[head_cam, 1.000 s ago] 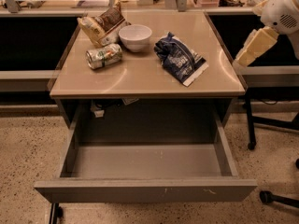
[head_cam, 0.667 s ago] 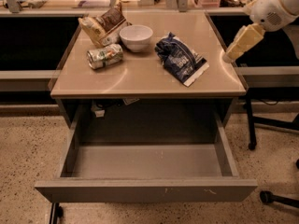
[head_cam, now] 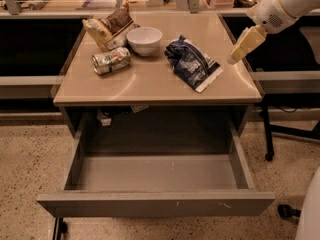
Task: Place blue chip bag into top drawer
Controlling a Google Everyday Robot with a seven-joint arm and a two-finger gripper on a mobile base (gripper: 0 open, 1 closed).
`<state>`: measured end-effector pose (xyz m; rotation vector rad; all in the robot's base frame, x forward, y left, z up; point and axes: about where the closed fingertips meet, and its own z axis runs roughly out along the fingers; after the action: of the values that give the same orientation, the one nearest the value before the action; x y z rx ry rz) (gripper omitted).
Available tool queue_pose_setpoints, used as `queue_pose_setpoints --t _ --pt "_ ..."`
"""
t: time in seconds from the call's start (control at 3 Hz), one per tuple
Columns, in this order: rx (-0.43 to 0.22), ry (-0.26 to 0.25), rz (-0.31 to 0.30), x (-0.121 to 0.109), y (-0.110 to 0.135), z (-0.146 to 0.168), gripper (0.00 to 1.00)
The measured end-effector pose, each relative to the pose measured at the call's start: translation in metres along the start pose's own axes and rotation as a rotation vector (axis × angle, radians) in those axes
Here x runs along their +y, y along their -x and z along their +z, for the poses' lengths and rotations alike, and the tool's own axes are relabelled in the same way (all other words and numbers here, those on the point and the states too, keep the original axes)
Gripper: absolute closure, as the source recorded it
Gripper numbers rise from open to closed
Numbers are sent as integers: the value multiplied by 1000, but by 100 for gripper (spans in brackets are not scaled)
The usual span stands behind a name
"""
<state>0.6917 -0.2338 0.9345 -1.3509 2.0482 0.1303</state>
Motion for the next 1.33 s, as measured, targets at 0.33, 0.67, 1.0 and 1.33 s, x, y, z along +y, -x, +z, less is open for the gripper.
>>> queue_pose_setpoints --t 0.33,0.67,1.0,1.33 --pt "-28 -31 78 -3 -12 0 0" --pt "-105 -19 196 -7 -18 26 0" --pt "-179 32 270 -8 -12 64 0" --pt "-250 84 311 -6 -4 89 0"
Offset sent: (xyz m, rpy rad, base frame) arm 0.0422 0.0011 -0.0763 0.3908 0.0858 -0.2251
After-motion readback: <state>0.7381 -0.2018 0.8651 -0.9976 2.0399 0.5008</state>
